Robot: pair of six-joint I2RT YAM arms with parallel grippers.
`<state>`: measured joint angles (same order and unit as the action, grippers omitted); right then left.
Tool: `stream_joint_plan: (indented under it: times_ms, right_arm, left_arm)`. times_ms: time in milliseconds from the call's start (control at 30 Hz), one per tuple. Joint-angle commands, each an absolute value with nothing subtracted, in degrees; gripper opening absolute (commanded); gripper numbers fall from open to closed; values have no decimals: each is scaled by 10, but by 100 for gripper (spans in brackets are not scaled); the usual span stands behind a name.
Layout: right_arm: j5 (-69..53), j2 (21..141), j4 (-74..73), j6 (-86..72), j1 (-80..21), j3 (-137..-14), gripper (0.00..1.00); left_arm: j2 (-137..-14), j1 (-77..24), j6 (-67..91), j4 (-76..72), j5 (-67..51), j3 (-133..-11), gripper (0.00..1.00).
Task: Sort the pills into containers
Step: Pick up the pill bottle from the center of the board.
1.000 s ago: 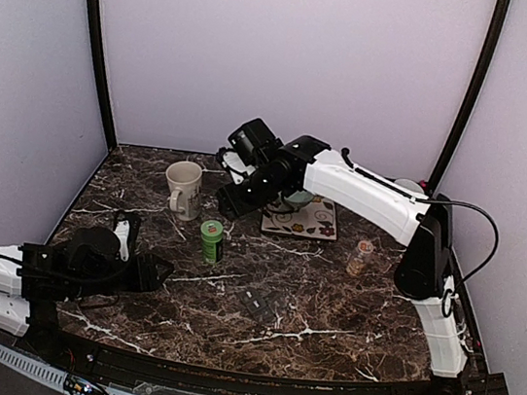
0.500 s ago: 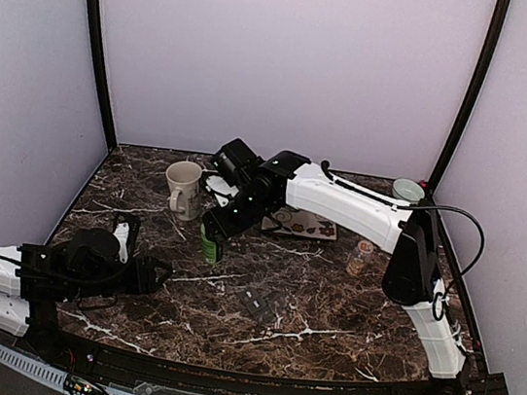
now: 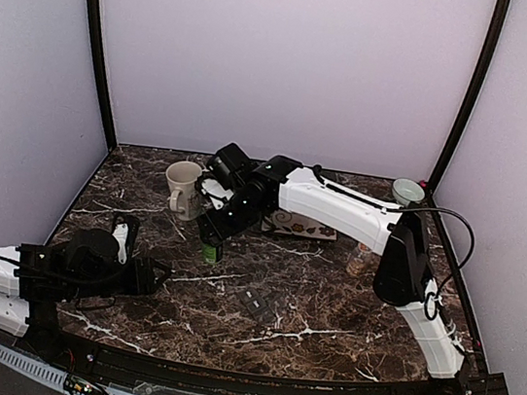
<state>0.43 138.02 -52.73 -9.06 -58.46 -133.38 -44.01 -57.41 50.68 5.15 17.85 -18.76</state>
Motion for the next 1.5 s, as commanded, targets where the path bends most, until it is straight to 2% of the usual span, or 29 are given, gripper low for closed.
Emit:
stream_joint_plan:
  times_ms: [0, 467, 900, 1467]
  right_arm:
    - [-4, 1398, -511, -93, -589, -1360, 76]
    - [-9, 1414, -488, -87, -586, -1372, 73]
    - [-28, 1429, -493, -88, -583, -1381, 66]
    - [-23, 1385, -478, -99, -583, -1343, 46]
  left_arm:
    - [-434, -576, 511, 72, 178, -186, 65]
    - [-431, -576, 511, 83, 178, -187, 65]
    - [-428, -576, 508, 89, 178, -187, 66]
    - [-408, -576, 513, 88, 173, -179, 66]
